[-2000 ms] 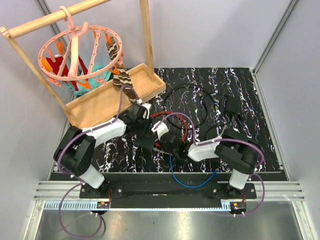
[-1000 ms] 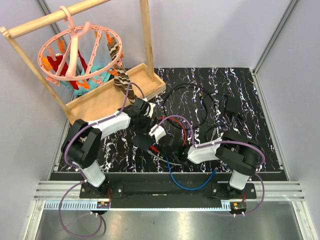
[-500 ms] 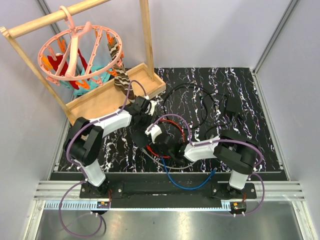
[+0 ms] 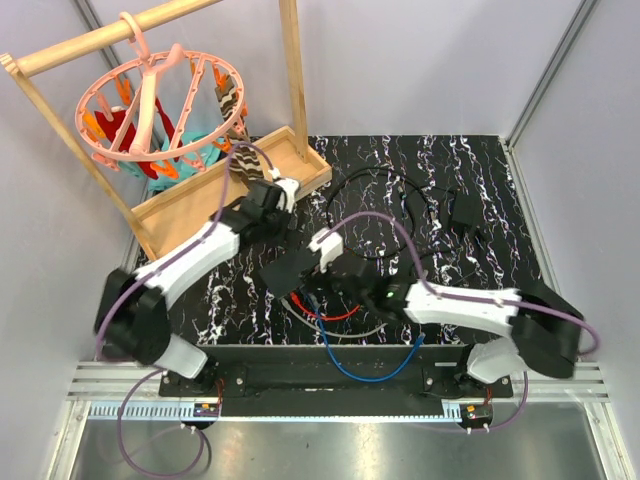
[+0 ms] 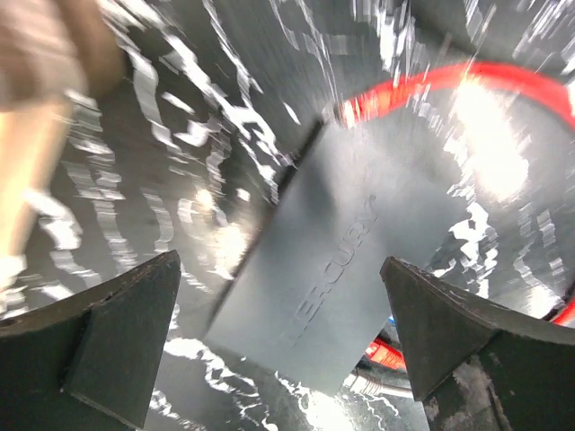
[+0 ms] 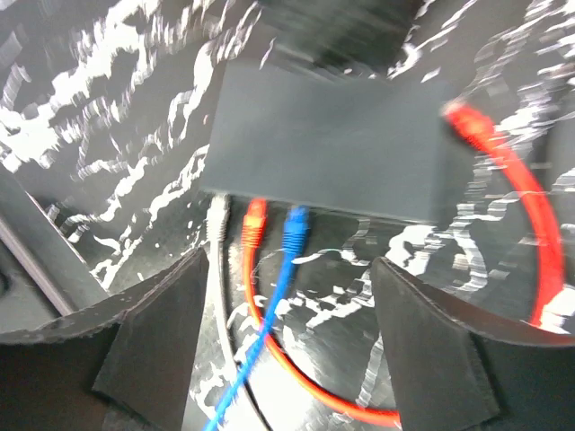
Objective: Insert the plug into the switch port
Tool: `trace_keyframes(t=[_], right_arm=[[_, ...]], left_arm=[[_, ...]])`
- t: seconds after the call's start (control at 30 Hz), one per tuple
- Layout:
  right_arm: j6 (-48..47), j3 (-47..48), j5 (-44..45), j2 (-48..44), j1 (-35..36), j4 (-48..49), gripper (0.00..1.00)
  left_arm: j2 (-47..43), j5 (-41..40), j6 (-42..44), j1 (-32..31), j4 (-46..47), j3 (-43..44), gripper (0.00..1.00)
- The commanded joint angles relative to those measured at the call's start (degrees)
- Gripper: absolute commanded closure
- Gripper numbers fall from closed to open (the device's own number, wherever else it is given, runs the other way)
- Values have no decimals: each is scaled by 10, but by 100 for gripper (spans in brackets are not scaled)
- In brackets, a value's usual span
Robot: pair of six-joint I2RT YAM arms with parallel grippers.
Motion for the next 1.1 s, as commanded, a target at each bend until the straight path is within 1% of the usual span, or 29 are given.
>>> trace_keyframes(t=[0.0,0.03,0.07,0.1,0.13,0.17,0.2,0.23,0.27,0.3,0.33,0.37,0.4,0.47,0.5,0.53,0.57,0.63,0.67,0.73,0.77,0.8,0.87,0.93,0.97,1.07], right_arm=[[10,-6,-26,-120,-63,-130,17],[11,-5,-30,-134,-78,-149,15],[10,2,-32,-148,-93,-166,14],[10,6,-32,-167,-130,-199,14],[9,12,-30,-175,-146,-213,14],[8,24,-32,-180,-169,-224,13],[10,31,-33,-184,-210,-244,13],[13,38,-36,-182,-235,-252,14],[13,54,-41,-178,-257,-259,14],[10,62,-50,-160,-302,-267,14],[8,70,-62,-150,-320,-269,14],[8,87,-68,-137,-336,-271,14],[4,97,-76,-108,-373,-271,16],[0,133,-100,-73,-402,-271,18],[-8,147,-106,-34,-414,-269,18],[-15,161,-114,-13,-432,-268,18],[-23,192,-113,30,-439,-267,19],[-49,224,-119,75,-460,-267,23],[-65,256,-123,118,-467,-266,24],[-77,288,-126,160,-482,-266,28],[-89,318,-141,197,-494,-267,30],[-95,332,-141,214,-497,-267,34],[-108,371,-142,261,-509,-267,37],[-108,407,-146,286,-513,-270,41],[-129,419,-149,309,-517,-273,41],[-145,473,-158,359,-519,-291,46]], left_arm=[[-119,-66,-26,2,28,2,1],[-161,-71,-31,3,28,-7,1],[-184,-74,-42,2,28,-27,1],[-207,-85,-48,2,30,-39,1],[-257,-92,-54,2,32,-52,1],[-283,-103,-62,2,35,-79,1],[-308,-112,-68,3,37,-94,1],[-359,-121,-71,2,39,-110,1],[-385,-132,-77,2,42,-138,1],[-409,-139,-79,2,43,-153,1],[-451,-144,-80,3,43,-166,1],[-472,-151,-79,3,43,-189,1],[-507,-155,-77,2,41,-199,1],[-538,-169,-65,2,38,-231,1],[-550,-174,-60,3,36,-240,1],[-572,-178,-54,2,36,-248,1],[-581,-186,-44,2,32,-261,1],[-599,-192,-37,2,32,-271,1],[-605,-198,-37,3,37,-278,1],[-614,-200,-28,2,50,-288,1],[-615,-201,-27,2,64,-301,1],[-614,-199,-26,2,67,-304,1],[-609,-195,-25,2,61,-299,1],[-606,-195,-26,2,62,-301,1],[-607,-195,-26,2,65,-303,1],[-607,-198,-25,2,68,-305,1]])
